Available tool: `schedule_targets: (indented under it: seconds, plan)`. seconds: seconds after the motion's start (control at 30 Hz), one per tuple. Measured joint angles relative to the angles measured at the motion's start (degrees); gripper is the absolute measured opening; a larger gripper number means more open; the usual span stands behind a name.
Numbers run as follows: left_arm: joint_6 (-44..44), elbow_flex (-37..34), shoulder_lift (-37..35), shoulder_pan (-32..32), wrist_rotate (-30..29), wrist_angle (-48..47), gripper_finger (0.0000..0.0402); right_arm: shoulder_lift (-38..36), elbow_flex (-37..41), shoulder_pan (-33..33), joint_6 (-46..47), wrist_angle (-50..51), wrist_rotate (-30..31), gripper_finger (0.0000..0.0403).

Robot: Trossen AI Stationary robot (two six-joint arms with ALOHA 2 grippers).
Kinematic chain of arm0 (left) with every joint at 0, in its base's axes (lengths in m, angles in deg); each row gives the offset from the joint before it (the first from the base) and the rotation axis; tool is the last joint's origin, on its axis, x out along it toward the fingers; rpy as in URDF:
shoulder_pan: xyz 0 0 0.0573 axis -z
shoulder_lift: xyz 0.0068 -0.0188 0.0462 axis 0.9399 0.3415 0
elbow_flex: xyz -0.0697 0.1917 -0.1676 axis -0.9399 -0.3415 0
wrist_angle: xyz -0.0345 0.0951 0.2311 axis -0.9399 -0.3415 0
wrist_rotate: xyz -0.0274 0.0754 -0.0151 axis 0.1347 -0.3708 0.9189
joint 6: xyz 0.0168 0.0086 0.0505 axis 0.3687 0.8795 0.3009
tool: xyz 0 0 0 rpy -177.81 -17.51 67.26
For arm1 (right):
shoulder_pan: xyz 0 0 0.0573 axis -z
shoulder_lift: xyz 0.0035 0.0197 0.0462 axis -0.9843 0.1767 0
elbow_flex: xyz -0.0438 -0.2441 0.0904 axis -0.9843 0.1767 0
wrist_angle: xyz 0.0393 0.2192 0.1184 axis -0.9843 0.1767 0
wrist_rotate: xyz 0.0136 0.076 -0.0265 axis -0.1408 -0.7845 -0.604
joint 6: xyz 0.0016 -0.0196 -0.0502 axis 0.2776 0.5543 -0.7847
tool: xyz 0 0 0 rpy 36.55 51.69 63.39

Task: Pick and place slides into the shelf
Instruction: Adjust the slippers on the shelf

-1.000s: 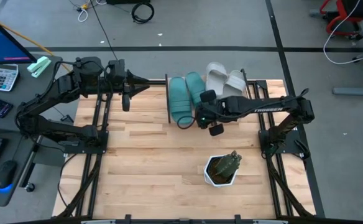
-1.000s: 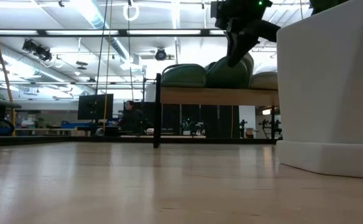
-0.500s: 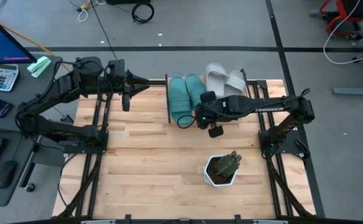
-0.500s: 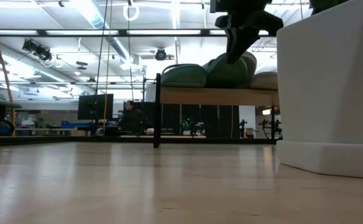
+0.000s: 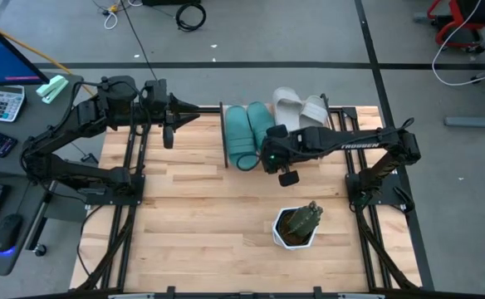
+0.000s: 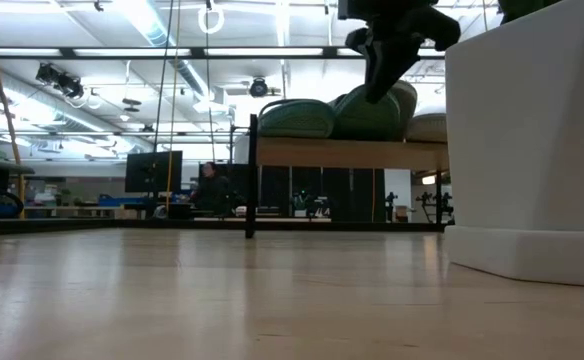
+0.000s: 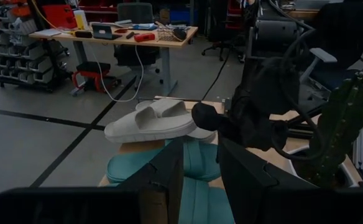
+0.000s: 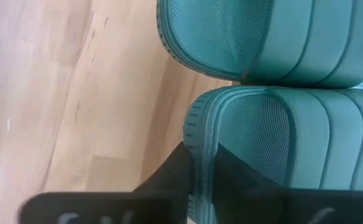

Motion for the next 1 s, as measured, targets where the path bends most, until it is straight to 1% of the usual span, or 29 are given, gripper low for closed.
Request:
schedule_targets:
  seconds: [0.23,0.33,0.47,0.57,0.67,0.77,0.9,1.0]
  plan:
    - [0.64,0.0,0.0,0.02,-0.02,0.0,0.0107,0.02,0.02,0.17,0.01,-0.12,-1.19,0.0167]
    - [0.72,0.0,0.0,0.01,-0.02,0.0,0.0107,0.02,-0.31,0.17,-0.03,0.48,-1.06,0.0203]
    - [0.74,0.0,0.0,0.02,-0.02,0.0,0.0107,0.02,-2.2,0.17,-0.01,3.19,-0.34,0.0232]
    - [0.79,0.0,0.0,0.0,-0.04,0.0,0.0107,0.04,-5.21,0.17,0.01,6.41,0.75,0.024]
    - [0.83,0.0,0.0,0.02,-0.4,0.0,0.0107,0.04,-9.21,0.17,-0.01,9.08,1.2,0.0239]
    - [0.85,0.0,0.0,0.0,-0.45,0.02,0.0107,0.04,-13.24,1.01,-0.26,8.73,2.2,0.0232]
    - [0.85,0.0,0.0,0.02,-1.02,0.02,0.0107,0.02,-15.85,4.79,-2.31,5.54,2.93,0.021]
    - [0.87,0.0,0.0,0.0,-1.4,0.03,0.0107,0.07,-16.52,8.8,-2.98,5.75,2.92,0.0181]
